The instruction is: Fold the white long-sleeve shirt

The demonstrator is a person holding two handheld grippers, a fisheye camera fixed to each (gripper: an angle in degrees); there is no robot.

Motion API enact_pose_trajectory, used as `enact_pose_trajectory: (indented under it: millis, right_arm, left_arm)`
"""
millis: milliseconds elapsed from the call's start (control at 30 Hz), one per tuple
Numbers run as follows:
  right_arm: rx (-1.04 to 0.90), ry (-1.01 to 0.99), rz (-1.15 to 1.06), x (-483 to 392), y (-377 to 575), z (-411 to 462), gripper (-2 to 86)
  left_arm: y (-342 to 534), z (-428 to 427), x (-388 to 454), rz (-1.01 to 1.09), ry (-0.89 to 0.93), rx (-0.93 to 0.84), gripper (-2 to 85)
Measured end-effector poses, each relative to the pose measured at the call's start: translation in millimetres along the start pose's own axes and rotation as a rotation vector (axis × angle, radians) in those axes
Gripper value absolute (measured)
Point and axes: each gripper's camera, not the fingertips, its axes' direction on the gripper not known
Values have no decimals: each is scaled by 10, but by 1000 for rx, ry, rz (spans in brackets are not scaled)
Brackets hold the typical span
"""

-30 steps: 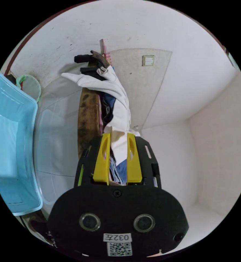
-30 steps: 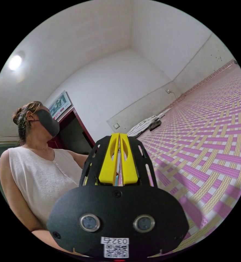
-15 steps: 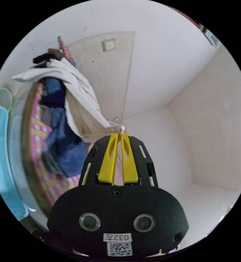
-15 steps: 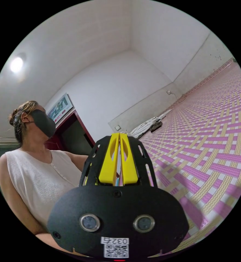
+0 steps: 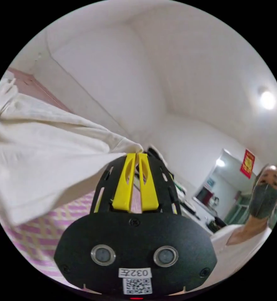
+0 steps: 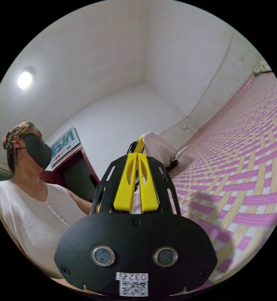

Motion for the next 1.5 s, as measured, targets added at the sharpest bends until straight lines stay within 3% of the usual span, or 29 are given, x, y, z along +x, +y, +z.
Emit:
enact_pose_trajectory:
  millis: [100, 167, 267, 333, 433, 667, 800, 967, 1067, 1133, 1333, 1433, 1500]
  right_arm:
    - [88, 78, -37, -127, 120, -137, -10]
    - [91, 100, -50, -218, 182, -228, -10]
    - [78, 134, -68, -355, 264, -379, -10]
    - [73, 162, -57, -406, 329, -448, -10]
    - [87, 178, -54, -452, 439, -448, -10]
    - [29, 194, -87, -523, 637, -185, -10]
    - [-16, 220, -108, -559, 688, -91, -10]
    - [-24, 337, -183, -702, 686, -209, -10]
    - [-20, 428, -221, -767, 758, -295, -10]
    - [62, 379, -175, -693, 851, -408, -10]
    - [30, 404, -160, -678, 933, -251, -10]
    - [23, 408, -131, -656, 974, -210, -10]
    - [12, 430, -121, -667, 996, -165, -10]
  left_arm:
    - [790, 791, 18, -101, 139, -314, 16]
    - [1195, 775, 251, -33, 155, -340, 20]
    - [1583, 227, 711, 171, -152, -291, 39]
    - [1758, -435, 964, 263, -551, -173, 58]
    - [1963, -1063, 1127, 289, -928, -115, 80]
    - [2412, -1252, 921, 162, -1123, -442, 148]
    - [2423, -1379, 942, 96, -1125, -399, 82]
    - [2124, -1695, 866, -37, -1022, -406, 14]
    - [1742, -1912, 966, -127, -634, -324, 1]
    - [1256, -1823, 1064, -108, -269, -231, -4]
    - [-709, -219, 1277, -32, 221, -242, -8]
    - [-1760, 450, 1622, 135, 227, -68, 1]
    - [-2256, 831, 1717, 202, 106, -89, 36]
